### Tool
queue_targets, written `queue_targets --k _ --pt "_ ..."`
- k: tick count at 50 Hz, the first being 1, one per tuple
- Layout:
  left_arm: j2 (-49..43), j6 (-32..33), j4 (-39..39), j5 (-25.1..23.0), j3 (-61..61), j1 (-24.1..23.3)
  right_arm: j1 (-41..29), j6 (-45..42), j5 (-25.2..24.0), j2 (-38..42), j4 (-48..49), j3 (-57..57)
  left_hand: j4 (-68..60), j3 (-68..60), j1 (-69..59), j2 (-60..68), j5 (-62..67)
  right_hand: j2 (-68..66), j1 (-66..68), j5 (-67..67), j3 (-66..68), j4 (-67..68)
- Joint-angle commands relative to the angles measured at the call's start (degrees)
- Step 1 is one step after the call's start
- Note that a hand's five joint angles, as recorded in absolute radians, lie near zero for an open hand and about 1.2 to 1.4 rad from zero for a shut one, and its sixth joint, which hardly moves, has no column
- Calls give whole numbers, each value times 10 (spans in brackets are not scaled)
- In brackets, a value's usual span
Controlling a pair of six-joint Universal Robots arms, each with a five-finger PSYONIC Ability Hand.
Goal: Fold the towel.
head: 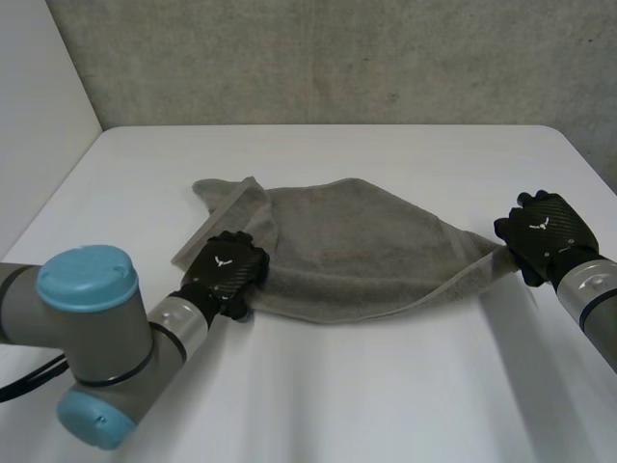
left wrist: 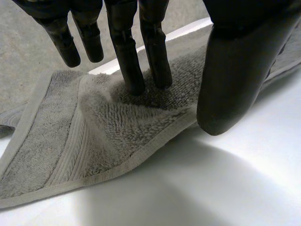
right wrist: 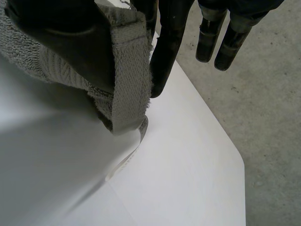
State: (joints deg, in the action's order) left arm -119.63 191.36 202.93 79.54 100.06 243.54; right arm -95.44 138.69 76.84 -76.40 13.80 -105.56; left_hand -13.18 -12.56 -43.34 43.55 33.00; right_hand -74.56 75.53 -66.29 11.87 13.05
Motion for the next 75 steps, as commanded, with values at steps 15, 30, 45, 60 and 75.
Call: queue_targets --k 15,30,45,60,75 --pt "-71 7 0 1 -68 1 0 0 -3 2 2 1 32 26 -14 11 17 -54 45 -37 -19 -31" --pt "15 2 -6 -8 -52 21 -1 15 0 -15 -13 21 32 26 -367 364 370 -54 45 -37 -19 -31" --pt "193 6 -104 -47 -6 56 -13 76 -114 -75 -213 56 32 26 -367 364 370 -54 45 -37 -19 -31" --pt "-17 80 -93 -106 -315 109 -109 52 -33 100 -35 390 32 26 -367 364 370 -54 45 -37 -19 -31" --pt "102 82 11 -111 -395 116 -103 106 -2 -10 66 395 32 26 -367 364 370 -54 45 -37 -19 -31"
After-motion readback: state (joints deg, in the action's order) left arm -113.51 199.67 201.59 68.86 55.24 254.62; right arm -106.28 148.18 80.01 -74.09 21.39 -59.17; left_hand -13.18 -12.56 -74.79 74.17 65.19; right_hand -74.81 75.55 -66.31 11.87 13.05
